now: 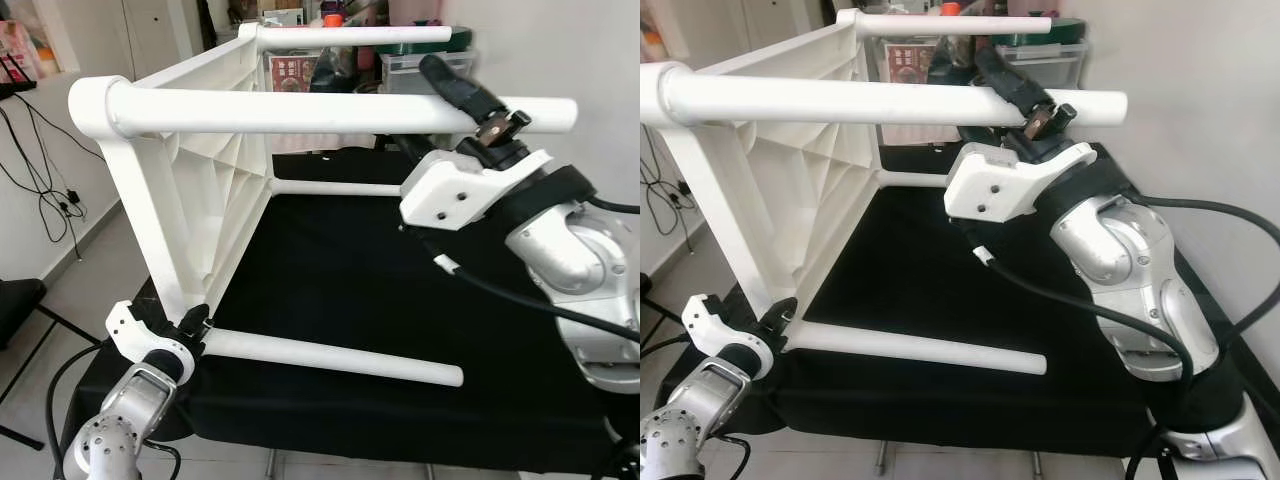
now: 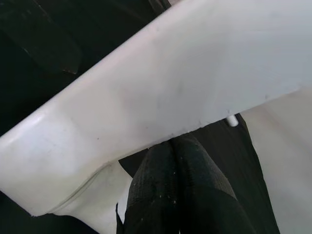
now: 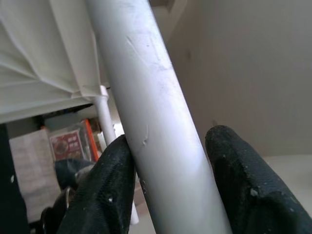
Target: Building children table
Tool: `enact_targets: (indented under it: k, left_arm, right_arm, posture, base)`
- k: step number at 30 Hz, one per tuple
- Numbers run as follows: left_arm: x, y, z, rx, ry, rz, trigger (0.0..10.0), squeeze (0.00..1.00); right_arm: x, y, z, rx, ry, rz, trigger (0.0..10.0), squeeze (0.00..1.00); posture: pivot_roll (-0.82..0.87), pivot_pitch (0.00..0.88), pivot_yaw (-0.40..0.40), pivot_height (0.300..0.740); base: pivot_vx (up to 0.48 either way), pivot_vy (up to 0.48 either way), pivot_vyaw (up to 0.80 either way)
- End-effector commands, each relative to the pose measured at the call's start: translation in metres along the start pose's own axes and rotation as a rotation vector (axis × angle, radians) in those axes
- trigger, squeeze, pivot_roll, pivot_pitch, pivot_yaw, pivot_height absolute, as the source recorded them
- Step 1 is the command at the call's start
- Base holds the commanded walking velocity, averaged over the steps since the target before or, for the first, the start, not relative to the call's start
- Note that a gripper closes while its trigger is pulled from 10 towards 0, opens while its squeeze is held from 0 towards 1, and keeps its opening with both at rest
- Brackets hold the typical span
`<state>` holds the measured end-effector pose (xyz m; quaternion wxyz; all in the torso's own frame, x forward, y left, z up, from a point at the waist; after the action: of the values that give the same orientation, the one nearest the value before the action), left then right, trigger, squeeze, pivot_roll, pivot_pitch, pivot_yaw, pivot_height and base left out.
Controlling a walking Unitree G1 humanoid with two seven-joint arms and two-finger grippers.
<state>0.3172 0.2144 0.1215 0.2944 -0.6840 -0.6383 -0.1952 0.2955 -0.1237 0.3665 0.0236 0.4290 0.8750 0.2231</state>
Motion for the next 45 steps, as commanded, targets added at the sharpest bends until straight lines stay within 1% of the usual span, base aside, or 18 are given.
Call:
enact_targets:
  k: [1, 12, 16, 17, 19, 21, 24, 27, 31, 35, 36, 37, 39, 40, 42, 43, 44, 45]
  left_arm:
    - [0.01, -0.001, 0.011, 0.035, -0.004, -0.027, 10.0, 0.0]
    - [0.03, -0.001, 0.023, 0.059, -0.01, -0.094, 10.0, 0.0]
    - [0.052, -0.001, 0.024, 0.051, -0.01, -0.171, 10.0, 0.0]
    - [0.072, -0.002, 0.023, 0.045, -0.001, -0.236, 10.0, 0.0]
    - [0.072, -0.002, 0.023, 0.045, -0.001, -0.236, 10.0, 0.0]
    - [0.123, -0.005, 0.023, 0.024, 0.039, -0.367, 10.0, 0.0]
    - [0.139, -0.007, 0.023, 0.016, 0.052, -0.403, 10.0, 0.0]
    - [0.139, -0.007, 0.023, 0.016, 0.052, -0.403, 10.0, 0.0]
    - [0.162, -0.001, 0.017, -0.023, 0.089, -0.418, 10.0, 0.0]
    - [0.162, -0.001, 0.017, -0.023, 0.089, -0.418, 10.0, 0.0]
    - [0.175, 0.002, 0.011, -0.043, 0.109, -0.43, 10.0, 0.0]
    - [0.199, 0.006, -0.01, -0.098, 0.158, -0.46, 10.0, 0.0]
    - [0.199, 0.006, -0.01, -0.098, 0.158, -0.46, 10.0, 0.0]
    - [0.225, 0.006, -0.039, -0.171, 0.22, -0.498, 10.0, 0.0]
    - [0.225, 0.006, -0.039, -0.171, 0.22, -0.498, 10.0, 0.0]
    - [0.244, 0.003, -0.068, -0.244, 0.259, -0.529, 10.0, 0.0]
    - [0.244, 0.003, -0.068, -0.244, 0.259, -0.529, 10.0, 0.0]
    - [0.245, 0.003, -0.091, -0.332, 0.278, -0.51, 10.0, 0.0]
  right_arm:
    - [-0.007, 0.001, 0.004, 0.003, 0.043, 0.04, 0.0, 0.0]
    - [-0.014, 0.0, 0.004, 0.004, 0.043, 0.078, 0.0, 0.0]
    - [-0.027, -0.002, 0.007, 0.011, 0.046, 0.134, 0.0, 0.0]
    - [-0.041, -0.004, 0.01, 0.016, 0.055, 0.187, 0.0, 0.0]
    - [-0.041, -0.004, 0.01, 0.016, 0.055, 0.187, 0.0, 0.0]
    - [-0.076, -0.011, 0.02, 0.018, 0.093, 0.312, 0.0, 0.0]
    - [-0.085, -0.013, 0.023, 0.02, 0.101, 0.344, 0.0, 0.0]
    - [-0.085, -0.013, 0.023, 0.02, 0.101, 0.344, 0.0, 0.0]
    - [-0.103, -0.02, 0.034, 0.015, 0.161, 0.415, 0.0, 0.0]
    - [-0.103, -0.02, 0.034, 0.015, 0.161, 0.415, 0.0, 0.0]
    - [-0.111, -0.026, 0.045, 0.024, 0.199, 0.458, 0.0, 0.0]
    - [-0.119, -0.036, 0.072, 0.049, 0.298, 0.53, 0.0, 0.0]
    - [-0.119, -0.036, 0.072, 0.049, 0.298, 0.53, 0.0, 0.0]
    - [-0.122, -0.047, 0.101, 0.082, 0.399, 0.593, 0.0, 0.0]
    - [-0.122, -0.047, 0.101, 0.082, 0.399, 0.593, 0.0, 0.0]
    - [-0.118, -0.05, 0.118, 0.098, 0.466, 0.613, 0.0, 0.0]
    - [-0.118, -0.05, 0.118, 0.098, 0.466, 0.613, 0.0, 0.0]
    - [-0.113, -0.045, 0.124, 0.114, 0.484, 0.588, 0.0, 0.0]
  posture:
    - [-0.2, 0.034, 0.025, 0.74]
    - [-0.2, 0.038, 0.021, 0.74]
    - [-0.19, 0.035, 0.021, 0.74]
    - [-0.19, 0.034, 0.021, 0.74]
    - [-0.19, 0.034, 0.021, 0.74]
    - [-0.17, 0.028, 0.021, 0.74]
    - [-0.16, 0.03, 0.021, 0.74]
    - [-0.16, 0.03, 0.021, 0.74]
    - [-0.15, 0.031, 0.028, 0.74]
    - [-0.15, 0.031, 0.028, 0.74]
    - [-0.15, 0.032, 0.03, 0.74]
    - [-0.12, 0.035, 0.033, 0.74]
    - [-0.12, 0.035, 0.033, 0.74]
    - [-0.11, 0.038, 0.04, 0.74]
    - [-0.11, 0.038, 0.04, 0.74]
    - [-0.09, 0.042, 0.051, 0.74]
    - [-0.09, 0.042, 0.051, 0.74]
    - [-0.09, 0.048, 0.06, 0.74]
  base:
    - [0.0, 0.0, 0.0]
    - [0.0, 0.0, 0.0]
    - [0.0, 0.0, 0.0]
    - [0.0, 0.0, 0.0]
    - [0.0, 0.0, 0.0]
    - [0.0, 0.0, 0.0]
    - [0.0, 0.0, 0.0]
    - [0.0, 0.0, 0.0]
    - [0.0, 0.0, 0.0]
    - [0.0, 0.0, 0.0]
    - [0.0, 0.0, 0.0]
    - [0.0, 0.0, 0.0]
    - [0.0, 0.0, 0.0]
    - [0.0, 0.0, 0.0]
    - [0.0, 0.0, 0.0]
    - [0.0, 0.0, 0.0]
    - [0.0, 0.0, 0.0]
    - [0.0, 0.0, 0.0]
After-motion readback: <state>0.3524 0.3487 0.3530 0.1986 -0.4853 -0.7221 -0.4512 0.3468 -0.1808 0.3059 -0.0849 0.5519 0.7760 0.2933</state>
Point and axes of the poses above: a point about 5 cm out from each wrist's last joint towards the gripper, its own y axis pointing out of the wrist towards the gripper, its own x axis along the axis of the wrist's last joint, z = x × y, the point moved 3 cm from there along y, pointing out of the wrist towards the gripper, and after that the axes turned 8 degrees about y, right-handed, at the moved point
